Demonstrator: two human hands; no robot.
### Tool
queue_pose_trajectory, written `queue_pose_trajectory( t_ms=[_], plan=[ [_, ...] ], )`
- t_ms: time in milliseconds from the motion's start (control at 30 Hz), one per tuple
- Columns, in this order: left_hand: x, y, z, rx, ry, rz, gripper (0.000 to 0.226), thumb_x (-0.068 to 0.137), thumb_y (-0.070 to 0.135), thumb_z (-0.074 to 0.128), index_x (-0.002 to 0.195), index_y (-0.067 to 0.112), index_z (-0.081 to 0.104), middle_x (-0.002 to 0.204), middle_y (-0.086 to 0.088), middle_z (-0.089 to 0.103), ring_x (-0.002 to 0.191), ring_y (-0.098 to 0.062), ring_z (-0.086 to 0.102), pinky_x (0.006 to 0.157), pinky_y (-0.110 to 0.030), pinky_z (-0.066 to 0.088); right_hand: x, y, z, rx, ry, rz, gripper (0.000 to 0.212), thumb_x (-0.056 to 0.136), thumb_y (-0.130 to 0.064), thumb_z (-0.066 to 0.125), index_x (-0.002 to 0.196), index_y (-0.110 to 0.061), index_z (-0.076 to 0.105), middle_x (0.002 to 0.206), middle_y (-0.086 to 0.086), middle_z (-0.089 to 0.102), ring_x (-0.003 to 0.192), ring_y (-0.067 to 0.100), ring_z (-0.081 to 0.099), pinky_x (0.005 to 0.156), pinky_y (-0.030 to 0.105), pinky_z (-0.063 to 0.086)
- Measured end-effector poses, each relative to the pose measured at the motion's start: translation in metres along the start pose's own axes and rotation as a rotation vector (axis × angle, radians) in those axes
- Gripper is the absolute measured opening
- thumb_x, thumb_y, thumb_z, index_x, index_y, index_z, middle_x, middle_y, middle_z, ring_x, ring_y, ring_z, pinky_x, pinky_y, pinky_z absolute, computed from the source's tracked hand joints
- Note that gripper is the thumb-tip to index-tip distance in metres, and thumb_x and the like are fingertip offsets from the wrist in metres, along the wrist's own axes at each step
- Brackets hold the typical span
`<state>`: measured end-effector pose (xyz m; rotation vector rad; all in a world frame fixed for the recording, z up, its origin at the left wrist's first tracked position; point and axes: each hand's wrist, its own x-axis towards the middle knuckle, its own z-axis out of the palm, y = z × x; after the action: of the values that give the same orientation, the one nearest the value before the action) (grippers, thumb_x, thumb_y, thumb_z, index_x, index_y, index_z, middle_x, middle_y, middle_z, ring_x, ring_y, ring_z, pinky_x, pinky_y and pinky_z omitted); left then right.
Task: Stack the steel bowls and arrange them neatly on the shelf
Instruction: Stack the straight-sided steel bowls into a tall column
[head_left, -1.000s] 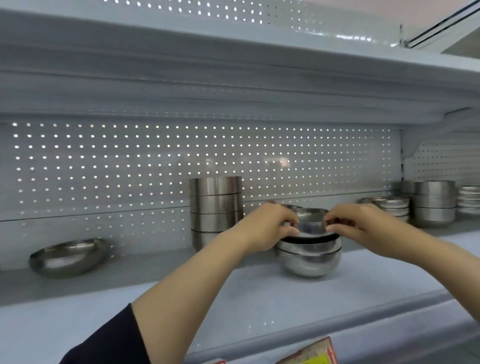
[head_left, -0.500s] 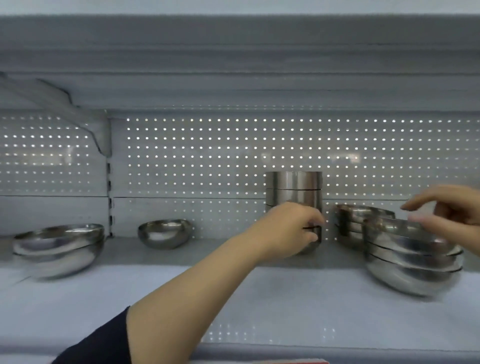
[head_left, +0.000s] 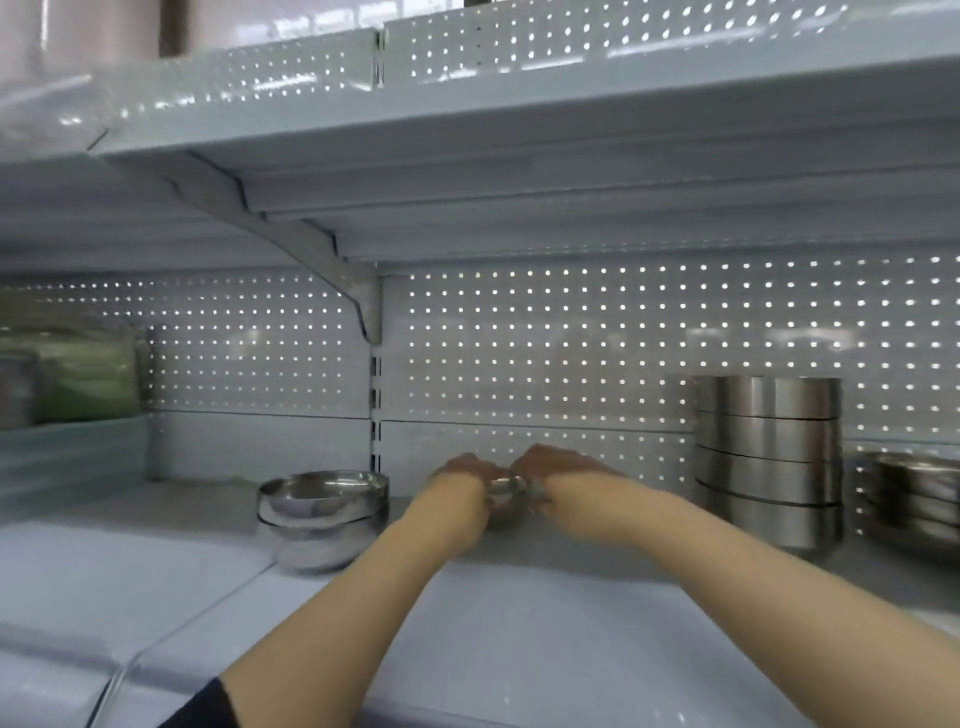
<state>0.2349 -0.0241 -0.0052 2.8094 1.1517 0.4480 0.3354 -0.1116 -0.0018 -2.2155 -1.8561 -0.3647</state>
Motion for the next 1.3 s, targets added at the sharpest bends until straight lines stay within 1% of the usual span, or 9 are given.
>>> queue_pose_trajectory(
  t_ms=[133, 267, 400, 600, 700, 767, 1067, 1167, 1300],
  plan=[
    [0.023, -0.014, 0.012, 0.021, -0.068, 0.011, 0.039, 0.097, 0.012, 0.046, 0.135, 0.010, 0.046, 0.140, -0.011, 0.050, 0.126, -0.027, 0.050, 0.101, -0.028, 0.038, 0.043, -0.002, 0.032, 0.005, -0.085, 0.089, 0.040, 0.092, -0.007, 0.046, 0.130, -0.019, 0.049, 0.131, 0.008, 0.053, 0.116, 0.029, 0.054, 0.087, 0.032, 0.044],
    [0.033, -0.028, 0.020, 0.027, -0.047, -0.006, 0.036, 0.095, 0.011, 0.048, 0.130, 0.006, 0.053, 0.134, -0.015, 0.055, 0.122, -0.030, 0.053, 0.099, -0.031, 0.041, 0.050, -0.001, 0.038, -0.016, -0.087, 0.095, 0.026, 0.094, -0.011, 0.044, 0.114, -0.011, 0.060, 0.122, 0.013, 0.059, 0.106, 0.030, 0.058, 0.076, 0.028, 0.039],
    [0.033, -0.031, 0.002, 0.109, -0.065, 0.007, 0.029, 0.093, 0.019, 0.048, 0.117, 0.008, 0.062, 0.121, -0.013, 0.062, 0.109, -0.030, 0.059, 0.082, -0.029, 0.043, 0.042, -0.008, 0.019, 0.034, -0.034, 0.060, 0.018, 0.092, -0.019, 0.049, 0.098, -0.013, 0.065, 0.106, 0.009, 0.064, 0.086, 0.023, 0.053, 0.067, 0.027, 0.036],
    [-0.007, -0.052, -0.085, 0.124, 0.071, -0.039, 0.017, 0.095, 0.030, 0.048, 0.101, 0.019, 0.059, 0.091, -0.005, 0.053, 0.063, -0.019, 0.048, 0.057, -0.022, 0.036, 0.047, -0.048, -0.031, 0.117, 0.189, -0.071, 0.019, 0.096, -0.021, 0.047, 0.099, -0.019, 0.065, 0.098, 0.005, 0.064, 0.089, 0.026, 0.061, 0.075, 0.034, 0.047],
    [-0.048, -0.089, -0.098, 0.036, 0.340, 0.133, 0.019, 0.091, 0.020, 0.057, 0.107, 0.021, 0.069, 0.092, -0.008, 0.065, 0.075, -0.024, 0.057, 0.063, -0.025, 0.040, 0.051, -0.078, -0.037, 0.202, 0.283, -0.169, 0.023, 0.094, -0.025, 0.050, 0.111, -0.022, 0.067, 0.100, 0.002, 0.064, 0.088, 0.023, 0.058, 0.078, 0.032, 0.047],
    [-0.067, -0.109, -0.095, 0.009, 0.402, 0.153, 0.020, 0.089, 0.018, 0.061, 0.106, 0.017, 0.071, 0.093, -0.011, 0.068, 0.081, -0.026, 0.061, 0.070, -0.031, 0.046, 0.053, -0.096, -0.032, 0.186, 0.287, -0.221, 0.024, 0.094, -0.023, 0.051, 0.111, -0.020, 0.067, 0.103, 0.002, 0.064, 0.089, 0.020, 0.054, 0.075, 0.027, 0.039],
    [-0.070, -0.148, -0.065, -0.012, 0.307, 0.092, 0.015, 0.088, 0.018, 0.060, 0.088, 0.007, 0.070, 0.081, -0.014, 0.068, 0.066, -0.022, 0.048, 0.060, -0.028, 0.035, 0.054, -0.124, -0.003, 0.171, 0.185, -0.253, 0.019, 0.092, -0.021, 0.054, 0.096, -0.011, 0.070, 0.094, 0.013, 0.067, 0.088, 0.030, 0.056, 0.074, 0.032, 0.043],
    [-0.069, -0.152, -0.062, -0.031, 0.294, 0.097, 0.015, 0.088, 0.019, 0.060, 0.085, 0.007, 0.068, 0.079, -0.016, 0.065, 0.066, -0.021, 0.046, 0.059, -0.029, 0.032, 0.052, -0.127, 0.000, 0.179, 0.176, -0.245, 0.018, 0.092, -0.020, 0.053, 0.092, -0.011, 0.068, 0.089, 0.010, 0.063, 0.081, 0.026, 0.050, 0.068, 0.030, 0.037],
    [-0.070, -0.156, -0.060, -0.051, 0.271, 0.081, 0.012, 0.089, 0.017, 0.059, 0.089, 0.011, 0.069, 0.075, -0.009, 0.061, 0.070, -0.021, 0.047, 0.061, -0.027, 0.033, 0.055, -0.131, 0.008, 0.185, 0.149, -0.234, 0.020, 0.093, -0.021, 0.052, 0.095, -0.008, 0.068, 0.094, 0.012, 0.067, 0.086, 0.030, 0.056, 0.072, 0.034, 0.043]
  ],
)
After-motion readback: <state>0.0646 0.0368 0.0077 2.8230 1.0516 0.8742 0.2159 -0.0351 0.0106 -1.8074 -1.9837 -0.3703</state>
